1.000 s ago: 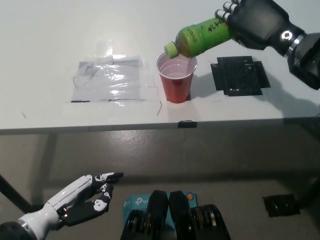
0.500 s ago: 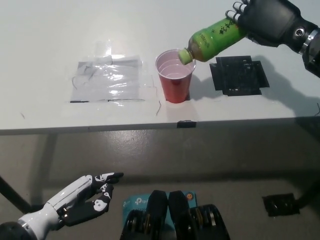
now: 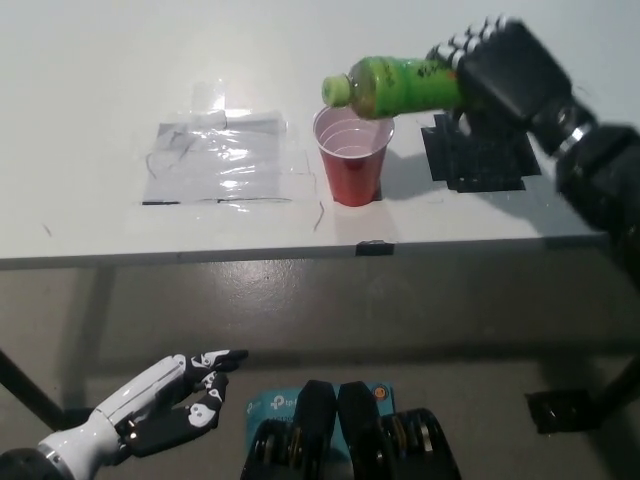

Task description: The robot uses its right hand to pick up a bottle kept in the middle of the desk and tilt it into a cup kept next to it to pour water out

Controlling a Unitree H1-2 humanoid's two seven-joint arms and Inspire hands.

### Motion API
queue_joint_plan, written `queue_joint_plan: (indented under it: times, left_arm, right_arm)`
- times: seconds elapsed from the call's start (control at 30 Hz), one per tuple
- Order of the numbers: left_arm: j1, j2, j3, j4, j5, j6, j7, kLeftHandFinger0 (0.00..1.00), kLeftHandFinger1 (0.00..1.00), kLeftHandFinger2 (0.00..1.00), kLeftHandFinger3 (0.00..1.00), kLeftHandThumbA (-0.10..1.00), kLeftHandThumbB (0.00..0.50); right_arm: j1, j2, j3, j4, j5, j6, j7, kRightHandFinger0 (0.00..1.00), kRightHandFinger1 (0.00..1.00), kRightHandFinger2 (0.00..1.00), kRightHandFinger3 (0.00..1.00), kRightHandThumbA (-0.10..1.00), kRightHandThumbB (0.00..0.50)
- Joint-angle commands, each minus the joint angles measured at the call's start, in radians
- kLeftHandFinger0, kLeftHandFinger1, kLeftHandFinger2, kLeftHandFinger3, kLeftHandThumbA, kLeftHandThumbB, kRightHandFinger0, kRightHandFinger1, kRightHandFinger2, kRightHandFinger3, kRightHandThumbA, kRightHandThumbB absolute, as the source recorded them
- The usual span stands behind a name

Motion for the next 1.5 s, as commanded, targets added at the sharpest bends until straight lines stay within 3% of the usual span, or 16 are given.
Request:
queue_joint_plan:
  times: [0.0,0.2,0.37,0.43,0.63,0.73,1.23,1.33,1.4,1.43,1.47]
  left_arm:
    - [0.009,0.014,0.008,-0.032,-0.003,-0.005,-0.008,1.00,1.00,1.00,1.00,0.87,0.276]
    - [0.013,0.017,0.008,-0.033,0.003,-0.016,-0.007,1.00,1.00,1.00,1.00,0.88,0.269]
    - [0.023,0.013,0.009,-0.035,0.005,-0.024,-0.004,1.00,1.00,1.00,1.00,0.89,0.275]
    - [0.023,0.013,0.008,-0.034,0.004,-0.023,-0.005,1.00,1.00,1.00,1.00,0.89,0.271]
    - [0.023,0.007,0.008,-0.033,0.006,-0.021,-0.001,1.00,1.00,1.00,1.00,0.88,0.271]
    - [0.025,0.005,0.007,-0.037,0.010,-0.022,0.002,1.00,1.00,1.00,1.00,0.89,0.291]
    - [0.034,0.002,0.013,-0.026,0.001,-0.042,-0.001,1.00,1.00,1.00,1.00,0.88,0.277]
    - [0.035,0.003,0.012,-0.030,0.009,-0.034,0.004,1.00,1.00,1.00,1.00,0.89,0.294]
    - [0.035,0.002,0.012,-0.030,0.006,-0.034,0.003,1.00,1.00,1.00,1.00,0.88,0.287]
    - [0.034,0.001,0.011,-0.029,0.007,-0.036,0.004,1.00,1.00,1.00,1.00,0.87,0.272]
    - [0.034,0.000,0.011,-0.028,0.008,-0.038,0.004,1.00,1.00,1.00,1.00,0.87,0.271]
  right_arm:
    - [-0.020,0.053,-0.179,-0.079,0.270,0.166,0.154,0.00,0.00,0.27,0.28,-0.10,0.015]
    - [0.022,0.115,-0.305,-0.082,0.388,0.208,0.199,0.00,0.00,0.27,0.21,-0.10,0.000]
    - [0.047,0.168,-0.422,-0.084,0.521,0.256,0.242,0.00,0.00,0.05,0.17,-0.10,0.000]
    - [0.049,0.181,-0.470,-0.059,0.588,0.224,0.241,0.00,0.00,0.00,0.15,-0.10,0.000]
    - [0.057,0.230,-0.612,-0.046,0.736,0.221,0.234,0.00,0.00,0.00,0.14,-0.10,0.000]
    - [0.063,0.239,-0.658,0.000,0.773,0.159,0.200,0.00,0.00,0.00,0.19,-0.10,0.000]
    - [0.095,0.183,-0.603,0.195,0.720,-0.121,0.124,0.00,0.00,0.00,0.15,-0.10,0.024]
    - [0.103,0.147,-0.538,0.226,0.618,-0.165,0.033,0.00,0.00,0.00,0.14,-0.10,0.032]
    - [0.102,0.131,-0.506,0.248,0.587,-0.185,-0.006,0.00,0.00,0.01,0.16,-0.10,0.045]
    - [0.103,0.123,-0.483,0.254,0.570,-0.197,-0.038,0.00,0.00,0.01,0.25,-0.10,0.074]
    - [0.104,0.120,-0.469,0.253,0.562,-0.199,-0.054,0.00,0.00,0.01,0.26,-0.10,0.073]
